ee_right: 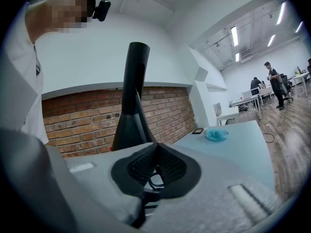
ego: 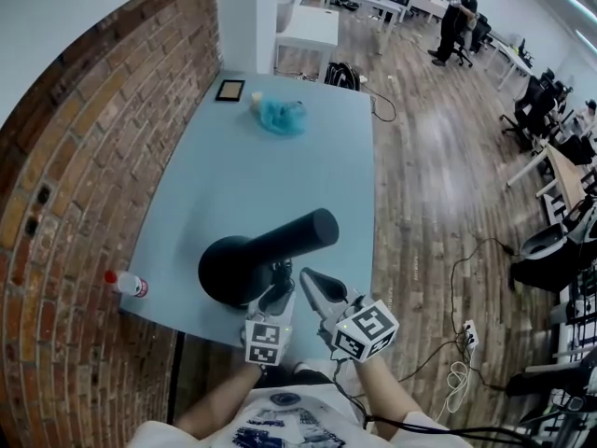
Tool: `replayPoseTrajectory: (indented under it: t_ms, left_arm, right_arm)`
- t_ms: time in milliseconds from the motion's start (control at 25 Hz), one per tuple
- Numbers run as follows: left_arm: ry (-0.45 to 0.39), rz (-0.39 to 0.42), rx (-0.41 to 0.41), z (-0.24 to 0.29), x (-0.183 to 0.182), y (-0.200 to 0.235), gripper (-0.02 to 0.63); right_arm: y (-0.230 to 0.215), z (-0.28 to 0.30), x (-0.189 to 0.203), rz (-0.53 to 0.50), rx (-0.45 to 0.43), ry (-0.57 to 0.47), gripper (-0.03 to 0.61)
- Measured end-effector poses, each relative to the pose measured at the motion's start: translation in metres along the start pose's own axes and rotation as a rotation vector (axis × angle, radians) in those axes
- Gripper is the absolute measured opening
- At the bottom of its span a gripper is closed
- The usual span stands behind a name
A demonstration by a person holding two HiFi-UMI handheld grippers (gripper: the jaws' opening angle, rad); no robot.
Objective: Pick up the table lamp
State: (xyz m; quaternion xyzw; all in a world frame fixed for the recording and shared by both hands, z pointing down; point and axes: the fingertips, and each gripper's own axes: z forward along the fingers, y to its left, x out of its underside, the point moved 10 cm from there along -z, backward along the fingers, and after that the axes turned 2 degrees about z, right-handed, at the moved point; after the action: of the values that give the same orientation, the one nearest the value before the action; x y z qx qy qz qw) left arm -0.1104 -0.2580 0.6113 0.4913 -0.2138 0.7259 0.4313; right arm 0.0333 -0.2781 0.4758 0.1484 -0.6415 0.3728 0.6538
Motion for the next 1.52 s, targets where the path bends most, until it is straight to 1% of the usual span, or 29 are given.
replayPoseTrajectory:
  t_ms: [80, 360, 480, 640, 800, 840, 880, 1120, 1280, 1400, 1520]
  left_arm:
    - [-0.006, 0.008, -0.026, 0.004, -0.001, 0.002, 0.117]
    - [-0.005, 0.016, -0.043, 0.017, -0.004, 0.009, 0.117]
    - [0.004, 0.004, -0.053, 0.023, -0.005, 0.011, 0.115]
    - [0.008, -0.006, -0.051, 0.024, -0.005, 0.011, 0.115]
    - [0.008, -0.012, -0.052, 0.026, -0.006, 0.013, 0.115]
    - [0.007, -0.013, -0.052, 0.026, -0.006, 0.014, 0.115]
    - [0.006, -0.013, -0.052, 0.027, -0.007, 0.014, 0.114]
    - [0.008, -0.005, -0.047, 0.029, -0.007, 0.013, 0.114]
    - [0.013, 0.002, -0.038, 0.032, -0.006, 0.011, 0.114]
    - [0.018, -0.003, -0.035, 0.034, -0.006, 0.011, 0.112]
    - [0.017, -0.016, -0.036, 0.036, -0.005, 0.014, 0.091]
  right_arm:
    - [-0.001, 0.0, 0.001, 0.004, -0.008, 0.005, 0.0]
    - [-0.003, 0.005, 0.005, 0.02, -0.025, 0.009, 0.0]
    - [-0.003, 0.006, 0.001, 0.035, -0.071, -0.017, 0.0]
    - [-0.002, 0.011, -0.009, -0.025, -0.134, -0.019, 0.0]
    - [-0.006, 0.015, -0.016, -0.038, -0.186, -0.013, 0.003]
    - [-0.007, 0.017, -0.017, -0.039, -0.201, -0.004, 0.037]
    - [-0.008, 0.018, -0.017, -0.041, -0.217, 0.006, 0.084]
    - [-0.009, 0.026, -0.019, -0.055, -0.29, 0.027, 0.084]
    - [-0.008, 0.034, -0.021, -0.092, -0.327, 0.051, 0.084]
    - [-0.008, 0.038, -0.02, -0.1, -0.345, 0.057, 0.081]
    - [-0.011, 0.042, -0.019, -0.092, -0.349, 0.042, 0.077]
